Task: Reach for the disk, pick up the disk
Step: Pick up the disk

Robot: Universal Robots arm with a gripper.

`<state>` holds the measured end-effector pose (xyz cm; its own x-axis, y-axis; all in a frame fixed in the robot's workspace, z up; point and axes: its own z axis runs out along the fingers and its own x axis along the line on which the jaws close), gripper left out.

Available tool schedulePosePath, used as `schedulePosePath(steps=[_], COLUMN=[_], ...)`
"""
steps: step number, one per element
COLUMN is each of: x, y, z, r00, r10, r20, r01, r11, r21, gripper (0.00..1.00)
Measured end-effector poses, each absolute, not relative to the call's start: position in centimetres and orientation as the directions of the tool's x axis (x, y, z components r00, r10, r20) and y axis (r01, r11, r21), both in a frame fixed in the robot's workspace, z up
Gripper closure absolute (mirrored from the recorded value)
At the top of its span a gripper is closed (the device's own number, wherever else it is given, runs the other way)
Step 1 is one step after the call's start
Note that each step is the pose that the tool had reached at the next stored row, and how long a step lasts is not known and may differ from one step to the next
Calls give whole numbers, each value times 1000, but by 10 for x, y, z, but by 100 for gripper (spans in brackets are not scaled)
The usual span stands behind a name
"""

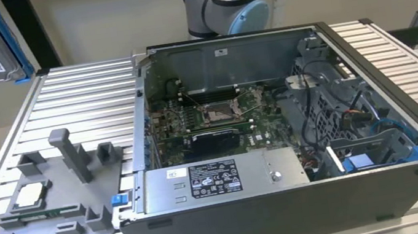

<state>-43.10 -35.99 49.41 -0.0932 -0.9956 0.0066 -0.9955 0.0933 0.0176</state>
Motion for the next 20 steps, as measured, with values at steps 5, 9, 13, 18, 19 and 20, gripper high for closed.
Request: schedulePosePath(steps=[5, 9, 13, 18, 19, 20], x=[-426, -423, -420, -415, -414, -413], y=[-360, -360, -360, -360, -360, -360], z=[494, 494, 494, 495, 495, 495], r00=[-93, -93, -93, -93, -93, -93], r10=[-996, -996, -996, -996, -996, -996], r20=[7, 7, 7, 8, 8, 8], r01=[-995, -995, -995, -995, -995, -995], r11=[93, 93, 93, 93, 93, 93], r21=[18, 18, 17, 18, 17, 17], gripper=[100, 100, 100, 100, 100, 100])
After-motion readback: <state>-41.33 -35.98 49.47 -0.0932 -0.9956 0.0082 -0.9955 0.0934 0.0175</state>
